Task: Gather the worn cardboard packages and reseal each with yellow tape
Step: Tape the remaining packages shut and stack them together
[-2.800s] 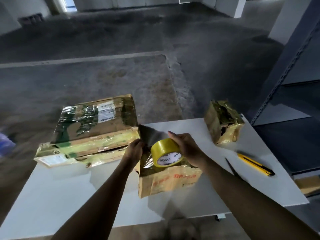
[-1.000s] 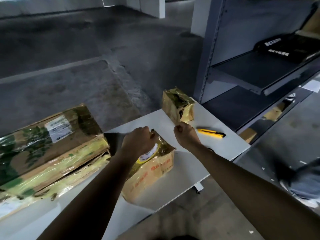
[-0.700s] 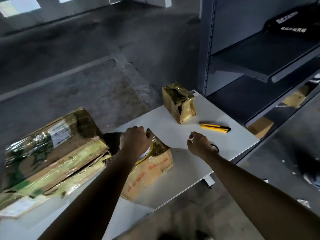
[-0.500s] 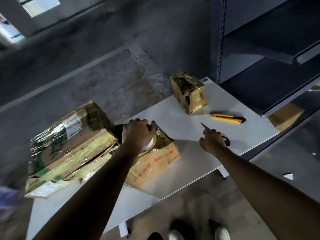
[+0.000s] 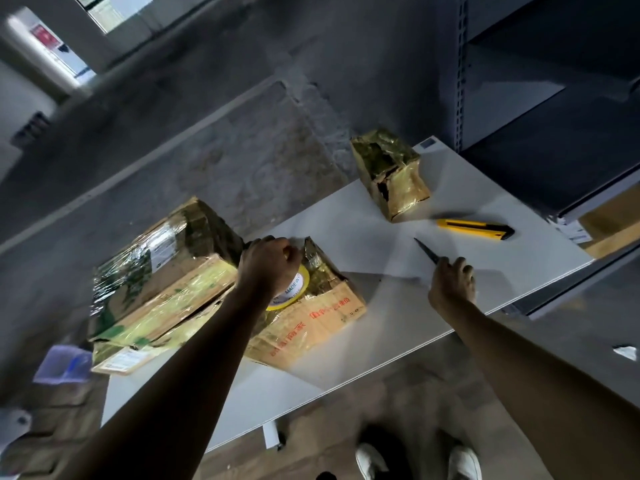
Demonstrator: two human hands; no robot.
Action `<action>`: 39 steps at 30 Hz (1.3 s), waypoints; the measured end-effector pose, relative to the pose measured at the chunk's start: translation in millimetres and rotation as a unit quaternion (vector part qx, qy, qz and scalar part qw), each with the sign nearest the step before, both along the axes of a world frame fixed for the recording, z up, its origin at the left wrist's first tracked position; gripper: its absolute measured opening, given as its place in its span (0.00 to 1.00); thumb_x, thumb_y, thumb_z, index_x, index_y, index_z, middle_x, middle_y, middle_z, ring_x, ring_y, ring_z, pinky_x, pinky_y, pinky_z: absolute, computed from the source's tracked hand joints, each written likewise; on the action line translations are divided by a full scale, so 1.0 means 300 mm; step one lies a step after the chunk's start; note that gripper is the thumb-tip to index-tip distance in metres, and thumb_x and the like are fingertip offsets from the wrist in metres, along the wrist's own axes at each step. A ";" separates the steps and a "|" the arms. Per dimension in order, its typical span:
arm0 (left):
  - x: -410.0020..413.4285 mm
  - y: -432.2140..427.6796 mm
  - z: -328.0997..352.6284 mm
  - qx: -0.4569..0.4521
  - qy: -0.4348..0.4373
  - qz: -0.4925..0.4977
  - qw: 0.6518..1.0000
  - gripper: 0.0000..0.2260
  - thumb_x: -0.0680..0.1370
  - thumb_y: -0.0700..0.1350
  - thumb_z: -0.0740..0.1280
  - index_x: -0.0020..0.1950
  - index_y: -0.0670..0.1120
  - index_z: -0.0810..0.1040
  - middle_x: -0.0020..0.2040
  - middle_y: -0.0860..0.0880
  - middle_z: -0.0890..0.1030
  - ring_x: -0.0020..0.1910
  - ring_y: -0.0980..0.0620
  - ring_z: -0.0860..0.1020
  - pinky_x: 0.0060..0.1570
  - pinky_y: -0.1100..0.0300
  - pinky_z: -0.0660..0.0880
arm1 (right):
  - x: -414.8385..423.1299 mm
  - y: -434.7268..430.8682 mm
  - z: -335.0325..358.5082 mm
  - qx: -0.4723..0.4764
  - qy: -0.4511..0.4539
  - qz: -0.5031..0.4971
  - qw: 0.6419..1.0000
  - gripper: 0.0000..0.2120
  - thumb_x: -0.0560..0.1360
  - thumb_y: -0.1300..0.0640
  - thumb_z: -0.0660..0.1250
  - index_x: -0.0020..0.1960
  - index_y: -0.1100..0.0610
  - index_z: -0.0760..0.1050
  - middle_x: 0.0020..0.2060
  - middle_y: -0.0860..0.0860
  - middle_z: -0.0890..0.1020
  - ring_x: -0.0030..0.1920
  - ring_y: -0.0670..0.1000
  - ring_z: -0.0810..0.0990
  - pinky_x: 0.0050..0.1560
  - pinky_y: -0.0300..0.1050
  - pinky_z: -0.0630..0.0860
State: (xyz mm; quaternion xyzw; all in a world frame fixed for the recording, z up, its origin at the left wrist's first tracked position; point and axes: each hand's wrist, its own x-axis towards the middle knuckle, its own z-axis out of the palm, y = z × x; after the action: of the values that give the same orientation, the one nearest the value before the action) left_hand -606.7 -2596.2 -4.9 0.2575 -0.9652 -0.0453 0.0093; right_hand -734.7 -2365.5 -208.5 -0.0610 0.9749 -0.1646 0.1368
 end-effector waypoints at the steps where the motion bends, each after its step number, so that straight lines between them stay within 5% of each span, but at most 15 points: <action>1: 0.001 0.001 0.001 0.001 -0.005 0.001 1.000 0.16 0.80 0.53 0.60 0.48 0.44 0.81 0.45 0.42 0.82 0.46 0.41 0.79 0.50 0.46 0.77 | -0.003 -0.001 -0.004 0.002 -0.001 0.003 1.000 0.16 0.78 0.64 0.64 0.65 0.63 0.69 0.62 0.65 0.69 0.63 0.66 0.70 0.63 0.56 0.71; 15: 0.002 -0.024 0.001 0.014 0.003 -0.010 1.000 0.19 0.81 0.58 0.59 0.50 0.45 0.80 0.48 0.44 0.83 0.47 0.44 0.80 0.51 0.48 0.77 | 0.006 0.009 -0.010 0.067 -0.009 0.047 0.997 0.25 0.77 0.55 0.67 0.70 0.60 0.62 0.63 0.65 0.72 0.62 0.63 0.73 0.60 0.52 0.72; 20: 0.026 -0.043 0.027 0.069 -0.027 0.018 0.997 0.38 0.70 0.78 0.48 0.56 0.49 0.78 0.50 0.47 0.83 0.49 0.46 0.81 0.52 0.45 0.78 | 0.025 -0.005 -0.018 0.069 -0.044 0.064 0.995 0.16 0.80 0.58 0.60 0.67 0.59 0.68 0.61 0.62 0.74 0.61 0.62 0.76 0.61 0.51 0.70; 23: 0.049 -0.051 0.058 0.132 -0.059 0.015 0.989 0.45 0.64 0.82 0.49 0.63 0.50 0.75 0.58 0.48 0.81 0.55 0.48 0.79 0.57 0.45 0.76 | 0.038 -0.045 0.006 -0.011 -0.121 0.054 0.991 0.18 0.81 0.59 0.58 0.70 0.58 0.66 0.65 0.62 0.73 0.65 0.64 0.73 0.64 0.56 0.69; 28: 0.128 -0.101 0.083 0.173 -0.088 0.018 0.981 0.36 0.69 0.70 0.68 0.71 0.52 0.68 0.67 0.47 0.75 0.65 0.45 0.75 0.61 0.47 0.74 | 0.068 -0.137 0.124 -0.152 -0.159 0.093 0.971 0.14 0.79 0.62 0.62 0.63 0.61 0.68 0.59 0.62 0.77 0.63 0.64 0.76 0.59 0.52 0.73; 33: 0.208 -0.157 0.088 0.208 -0.068 0.021 0.976 0.33 0.73 0.56 0.74 0.74 0.48 0.67 0.68 0.46 0.75 0.66 0.47 0.74 0.65 0.51 0.72 | 0.116 -0.253 0.283 -0.305 -0.228 0.084 0.921 0.11 0.81 0.58 0.59 0.62 0.61 0.70 0.55 0.61 0.78 0.55 0.60 0.80 0.54 0.53 0.78; 37: 0.260 -0.202 0.078 0.226 -0.059 0.018 0.972 0.33 0.73 0.52 0.75 0.75 0.48 0.67 0.68 0.46 0.76 0.65 0.47 0.76 0.64 0.48 0.74 | 0.185 -0.301 0.406 -0.378 -0.266 0.024 0.887 0.13 0.84 0.57 0.50 0.59 0.61 0.72 0.42 0.59 0.80 0.34 0.50 0.77 0.25 0.37 0.69; 39: 0.274 -0.214 0.071 0.270 -0.038 0.012 0.962 0.30 0.73 0.46 0.76 0.73 0.46 0.70 0.65 0.47 0.78 0.61 0.48 0.78 0.58 0.48 0.79 | 0.205 -0.299 0.425 -0.386 -0.246 0.015 0.889 0.13 0.84 0.58 0.53 0.60 0.63 0.73 0.36 0.55 0.81 0.31 0.49 0.78 0.21 0.34 0.68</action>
State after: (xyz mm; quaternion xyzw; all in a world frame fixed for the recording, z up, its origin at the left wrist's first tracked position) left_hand -524.5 -2660.5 16.5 0.2639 -0.9134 -0.2944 -0.0964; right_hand -673.2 -2455.3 -81.1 -0.0815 0.7687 -0.5357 0.3399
